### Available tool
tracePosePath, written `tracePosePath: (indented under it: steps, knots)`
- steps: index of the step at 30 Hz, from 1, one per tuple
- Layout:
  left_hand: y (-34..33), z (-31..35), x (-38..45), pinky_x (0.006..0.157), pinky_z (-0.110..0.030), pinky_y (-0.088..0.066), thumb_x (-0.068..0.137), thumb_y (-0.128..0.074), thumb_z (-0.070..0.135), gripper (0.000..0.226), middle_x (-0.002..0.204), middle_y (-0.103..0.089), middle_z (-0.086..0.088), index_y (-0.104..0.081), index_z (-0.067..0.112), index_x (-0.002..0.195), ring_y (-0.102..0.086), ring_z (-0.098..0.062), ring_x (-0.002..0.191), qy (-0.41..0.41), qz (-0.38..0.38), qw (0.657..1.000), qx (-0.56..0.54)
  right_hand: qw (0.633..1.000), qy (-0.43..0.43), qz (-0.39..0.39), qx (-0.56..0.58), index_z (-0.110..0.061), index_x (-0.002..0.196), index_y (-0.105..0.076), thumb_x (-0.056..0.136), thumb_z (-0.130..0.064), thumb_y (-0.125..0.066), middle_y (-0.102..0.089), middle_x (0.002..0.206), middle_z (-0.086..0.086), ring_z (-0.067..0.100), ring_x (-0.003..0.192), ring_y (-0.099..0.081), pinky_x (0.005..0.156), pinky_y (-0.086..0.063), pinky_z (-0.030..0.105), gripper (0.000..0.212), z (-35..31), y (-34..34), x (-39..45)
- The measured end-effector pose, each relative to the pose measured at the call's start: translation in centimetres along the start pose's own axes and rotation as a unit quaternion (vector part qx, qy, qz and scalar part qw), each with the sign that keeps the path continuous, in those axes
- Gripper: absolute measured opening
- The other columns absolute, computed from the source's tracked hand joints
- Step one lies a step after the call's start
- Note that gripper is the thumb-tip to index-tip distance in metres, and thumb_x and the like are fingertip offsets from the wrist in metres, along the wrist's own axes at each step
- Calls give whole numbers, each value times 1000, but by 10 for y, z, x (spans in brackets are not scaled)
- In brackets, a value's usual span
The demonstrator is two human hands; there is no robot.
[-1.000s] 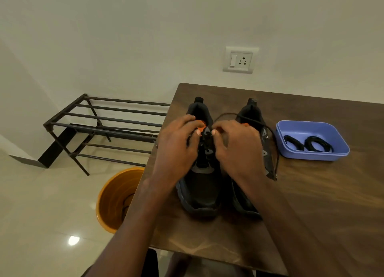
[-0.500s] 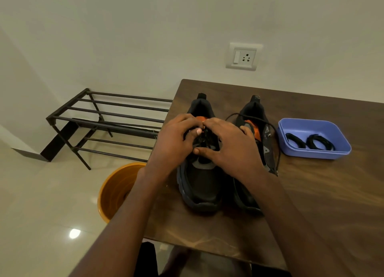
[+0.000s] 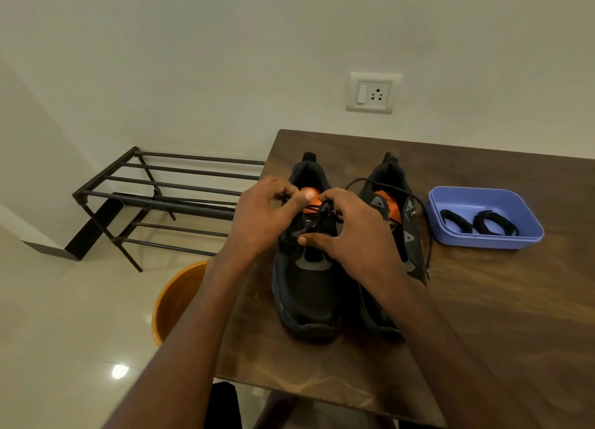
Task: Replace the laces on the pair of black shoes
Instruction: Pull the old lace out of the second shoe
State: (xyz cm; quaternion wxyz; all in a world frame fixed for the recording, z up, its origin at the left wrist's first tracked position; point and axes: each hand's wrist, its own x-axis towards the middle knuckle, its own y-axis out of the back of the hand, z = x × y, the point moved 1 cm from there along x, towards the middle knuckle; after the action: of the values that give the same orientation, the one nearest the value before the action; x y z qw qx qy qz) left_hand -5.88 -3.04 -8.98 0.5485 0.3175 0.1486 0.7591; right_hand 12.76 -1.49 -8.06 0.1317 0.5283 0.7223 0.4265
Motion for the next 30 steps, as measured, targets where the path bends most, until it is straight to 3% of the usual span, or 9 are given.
tracePosePath:
  steps: [4, 7, 12, 17, 21, 23, 26, 28, 30]
  knots:
    - [-10, 6, 1, 83, -30, -53, 90, -77, 38, 19, 101, -60, 6, -80, 23, 101, -61, -12, 96, 3, -3, 999, 33, 1000, 10, 2, 21, -29, 135, -56, 75, -51, -87, -59, 135, -11, 9, 121, -56, 98, -52, 34, 72, 0, -2, -2]
    - [-12, 12, -3, 89, -29, -56, 94, -74, 22, 5, 107, -64, 1, -78, 19, 92, -65, -10, 99, 87, 47, 990, -100, 999, 12, 2, 29, -30, 137, -55, 74, -51, -87, -59, 138, -11, 11, 123, -57, 99, -52, 38, 74, 0, -2, -2]
    - [-13, 19, -5, 89, -56, -60, 105, -56, 21, 22, 97, -74, -17, -72, 10, 95, -74, -27, 91, 212, 62, 925, -308, 1000, 9, 4, 24, -29, 135, -55, 74, -53, -86, -60, 132, -12, 10, 118, -58, 93, -52, 34, 73, 4, -1, 0]
    - [-9, 21, -4, 102, -52, -48, 93, -73, 38, 8, 90, -70, 12, -67, 33, 95, -68, -8, 97, 67, 22, 996, -50, 1000, 12, 8, 23, -32, 137, -52, 75, -54, -85, -57, 134, -14, 6, 119, -56, 92, -52, 32, 74, 7, -3, 0]
    - [-6, 24, -6, 108, -53, -30, 96, -70, 27, 13, 92, -68, 22, -72, 40, 98, -63, -7, 102, -32, 50, 981, 185, 999, 26, 2, 22, -34, 138, -51, 76, -55, -84, -55, 137, -15, 1, 116, -53, 89, -45, 24, 74, 5, -4, 0]
    - [-2, 29, -5, 98, -48, -49, 98, -67, 18, 21, 84, -70, 18, -72, 38, 93, -68, -6, 91, 7, 86, 996, 18, 1000, 24, 1, 19, -34, 138, -50, 75, -57, -84, -55, 137, -16, 3, 118, -54, 89, -46, 25, 75, 4, -4, 0]
    - [4, 34, -3, 73, -26, -59, 105, -52, 5, 14, 80, -68, -5, -67, 6, 105, -68, -14, 75, 108, 123, 935, -314, 1000, 19, -5, 13, -33, 139, -50, 74, -60, -83, -55, 139, -15, 7, 121, -55, 93, -47, 27, 78, 5, -4, 1]
    - [8, 34, -2, 64, -18, -53, 106, -52, 6, 12, 82, -63, -7, -61, 3, 112, -62, -13, 68, 117, 112, 927, -339, 1000, 21, -4, 5, -33, 139, -50, 74, -60, -82, -55, 139, -14, 8, 124, -54, 97, -47, 30, 78, 5, -3, 2]
    - [9, 28, -2, 65, -16, -53, 101, -63, 13, 16, 89, -63, 1, -63, 11, 117, -62, -4, 71, 69, 85, 972, -207, 1000, 28, -1, -1, -32, 138, -51, 74, -60, -82, -55, 138, -14, 8, 123, -54, 99, -48, 31, 76, 6, -3, 2]
